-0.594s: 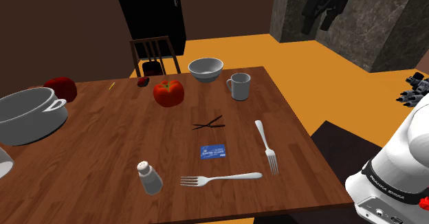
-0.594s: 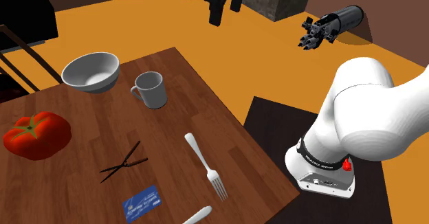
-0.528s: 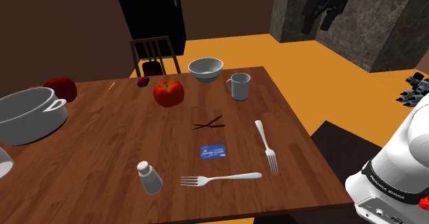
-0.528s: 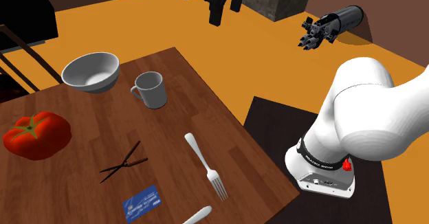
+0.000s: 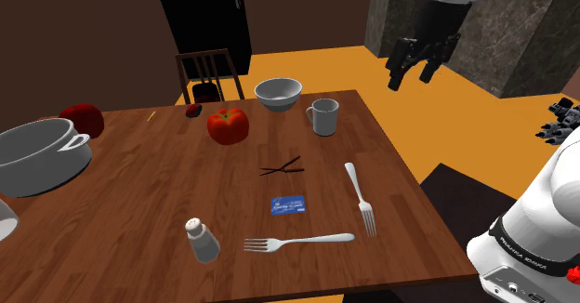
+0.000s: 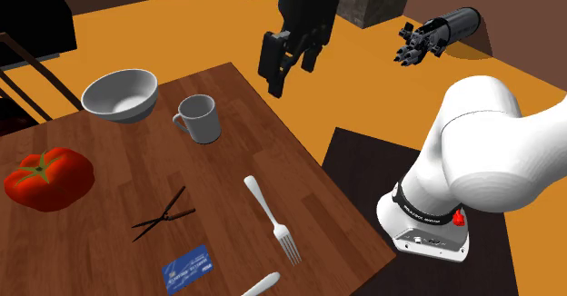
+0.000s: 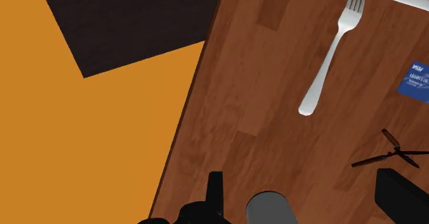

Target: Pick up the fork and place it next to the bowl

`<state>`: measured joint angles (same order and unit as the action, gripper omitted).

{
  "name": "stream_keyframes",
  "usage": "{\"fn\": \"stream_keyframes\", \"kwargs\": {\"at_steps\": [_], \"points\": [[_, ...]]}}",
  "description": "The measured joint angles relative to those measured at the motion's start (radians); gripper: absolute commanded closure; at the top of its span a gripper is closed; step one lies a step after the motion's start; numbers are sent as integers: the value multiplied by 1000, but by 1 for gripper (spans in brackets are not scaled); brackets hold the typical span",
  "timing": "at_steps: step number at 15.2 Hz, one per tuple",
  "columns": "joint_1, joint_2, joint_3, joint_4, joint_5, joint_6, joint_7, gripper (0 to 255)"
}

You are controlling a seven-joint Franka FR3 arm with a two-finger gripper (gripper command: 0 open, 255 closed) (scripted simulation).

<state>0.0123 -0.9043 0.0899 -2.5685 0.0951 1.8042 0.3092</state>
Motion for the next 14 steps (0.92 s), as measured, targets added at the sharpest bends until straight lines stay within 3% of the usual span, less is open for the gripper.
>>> {"fn": "stream_keyframes", "kwargs": {"at_steps": [4, 14], "points": [[11, -22, 102, -113, 49, 92, 128, 0], [37, 147, 407, -246, 180, 386, 478, 0]]}}
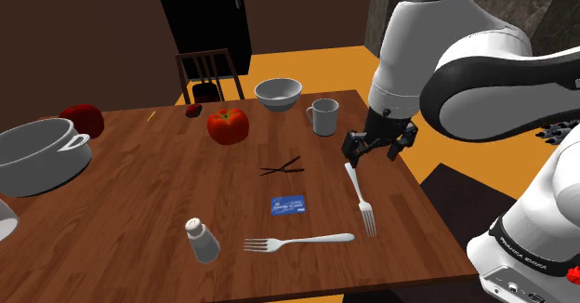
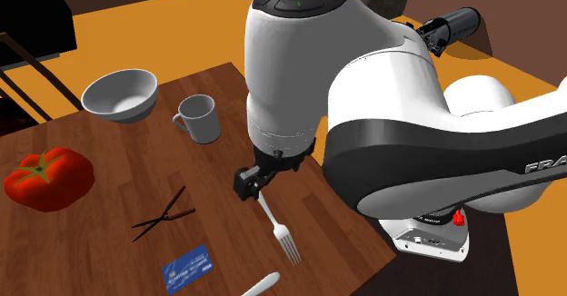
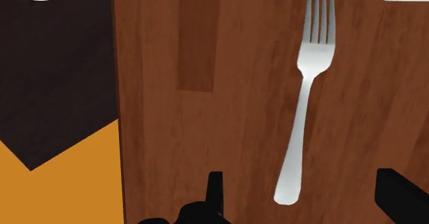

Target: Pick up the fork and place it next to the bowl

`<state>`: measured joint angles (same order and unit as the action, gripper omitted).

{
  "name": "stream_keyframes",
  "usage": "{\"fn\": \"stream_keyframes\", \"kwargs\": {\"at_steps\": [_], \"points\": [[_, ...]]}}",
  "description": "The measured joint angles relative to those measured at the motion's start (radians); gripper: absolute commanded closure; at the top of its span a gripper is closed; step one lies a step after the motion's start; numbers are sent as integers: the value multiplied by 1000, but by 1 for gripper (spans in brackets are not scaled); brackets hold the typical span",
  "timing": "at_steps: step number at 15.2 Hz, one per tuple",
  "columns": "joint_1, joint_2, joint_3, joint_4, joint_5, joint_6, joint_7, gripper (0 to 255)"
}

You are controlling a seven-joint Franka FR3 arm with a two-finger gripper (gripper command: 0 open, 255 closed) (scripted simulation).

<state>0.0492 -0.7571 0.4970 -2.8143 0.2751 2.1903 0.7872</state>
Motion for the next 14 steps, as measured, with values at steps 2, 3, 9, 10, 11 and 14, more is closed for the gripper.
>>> {"fn": "stream_keyframes", "kwargs": {"at_steps": [2, 3, 9, 10, 11, 14], "points": [[-19, 74, 67, -1, 10, 71, 71, 0], [-32, 113, 100, 6, 10, 103, 107, 0], [-65, 216, 169, -24, 9, 235, 158, 0], [-70, 232, 177, -28, 7, 255, 162, 0], [-76, 246, 184, -33, 5, 274, 165, 0], [-80, 257, 189, -36, 3, 288, 167, 0]]}}
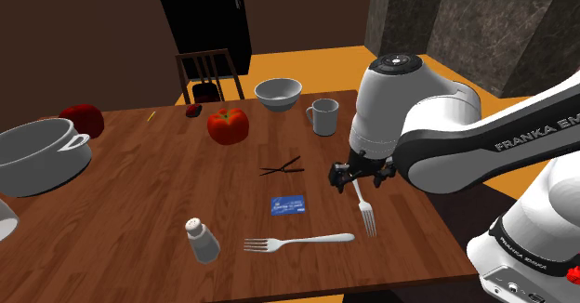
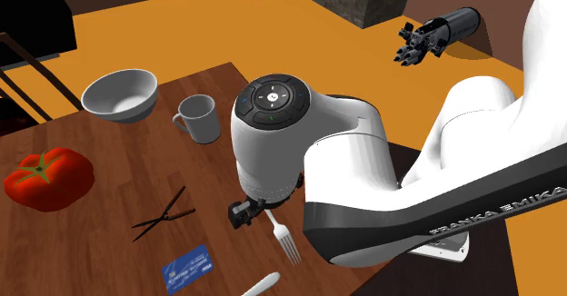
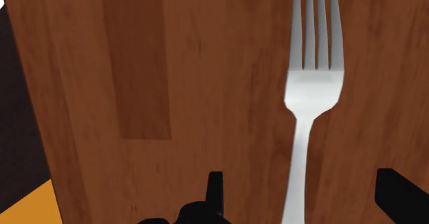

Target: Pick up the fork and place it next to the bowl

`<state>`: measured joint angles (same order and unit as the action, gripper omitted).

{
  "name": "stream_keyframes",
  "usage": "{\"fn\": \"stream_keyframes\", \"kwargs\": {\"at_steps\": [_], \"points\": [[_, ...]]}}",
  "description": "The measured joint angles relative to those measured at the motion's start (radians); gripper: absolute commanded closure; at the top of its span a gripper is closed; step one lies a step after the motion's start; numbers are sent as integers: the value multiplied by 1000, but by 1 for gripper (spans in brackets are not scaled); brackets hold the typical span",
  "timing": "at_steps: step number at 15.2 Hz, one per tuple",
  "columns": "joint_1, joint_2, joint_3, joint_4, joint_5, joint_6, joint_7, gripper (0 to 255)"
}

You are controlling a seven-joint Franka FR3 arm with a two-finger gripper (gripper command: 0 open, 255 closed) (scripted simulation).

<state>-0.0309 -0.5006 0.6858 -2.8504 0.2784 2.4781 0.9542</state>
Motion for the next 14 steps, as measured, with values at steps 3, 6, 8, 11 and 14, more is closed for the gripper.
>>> {"fn": "stream_keyframes", "kwargs": {"at_steps": [3, 6, 8, 11, 14], "points": [[0, 1, 1, 0, 0, 2, 0, 0], [0, 1, 1, 0, 0, 2, 0, 255], [0, 1, 1, 0, 0, 2, 0, 255], [0, 1, 1, 0, 0, 2, 0, 255], [-1, 1, 1, 0, 0, 2, 0, 255]]}}
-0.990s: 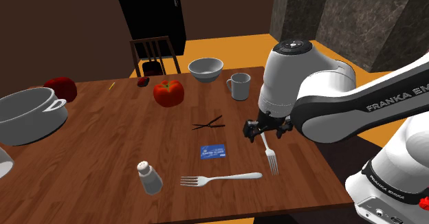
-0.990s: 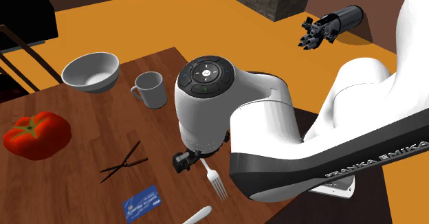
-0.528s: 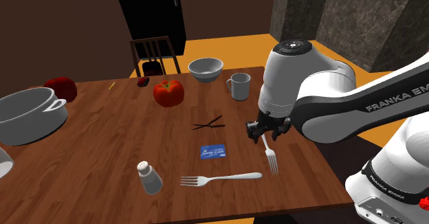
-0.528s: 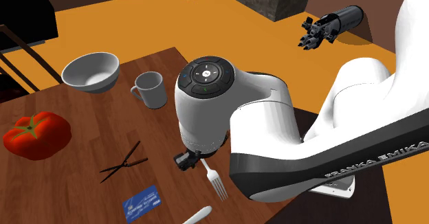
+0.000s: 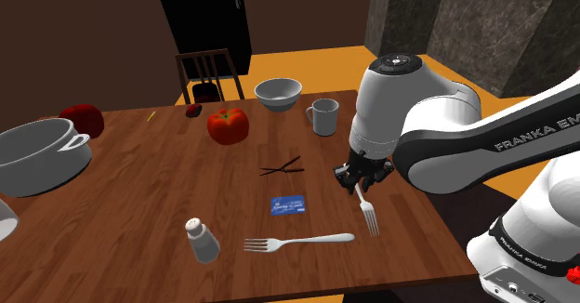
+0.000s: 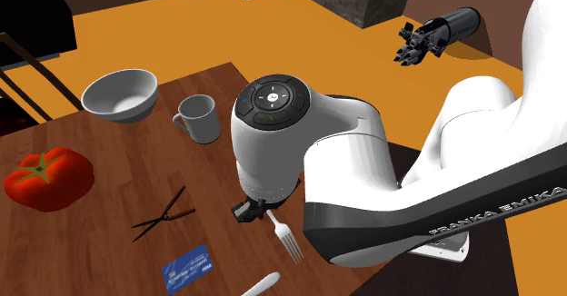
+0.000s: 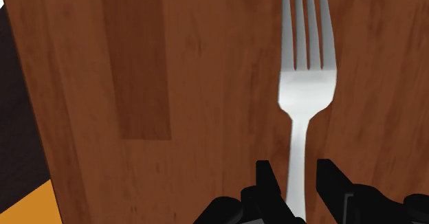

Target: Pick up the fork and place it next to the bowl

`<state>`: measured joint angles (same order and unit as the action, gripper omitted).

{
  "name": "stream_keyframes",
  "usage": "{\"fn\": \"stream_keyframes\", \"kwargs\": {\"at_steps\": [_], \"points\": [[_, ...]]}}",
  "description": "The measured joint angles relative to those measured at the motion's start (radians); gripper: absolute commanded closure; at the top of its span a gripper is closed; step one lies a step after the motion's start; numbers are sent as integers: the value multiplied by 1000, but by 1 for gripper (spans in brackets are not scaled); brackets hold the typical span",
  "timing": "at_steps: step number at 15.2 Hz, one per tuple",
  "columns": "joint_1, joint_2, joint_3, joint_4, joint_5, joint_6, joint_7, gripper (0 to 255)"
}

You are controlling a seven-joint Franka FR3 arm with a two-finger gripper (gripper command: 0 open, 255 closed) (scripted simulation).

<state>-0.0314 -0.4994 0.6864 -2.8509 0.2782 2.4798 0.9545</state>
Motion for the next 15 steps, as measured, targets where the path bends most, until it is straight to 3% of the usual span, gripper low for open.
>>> {"fn": "stream_keyframes", "kwargs": {"at_steps": [15], "points": [[37, -160, -93, 85, -3, -242, -42, 255]]}}
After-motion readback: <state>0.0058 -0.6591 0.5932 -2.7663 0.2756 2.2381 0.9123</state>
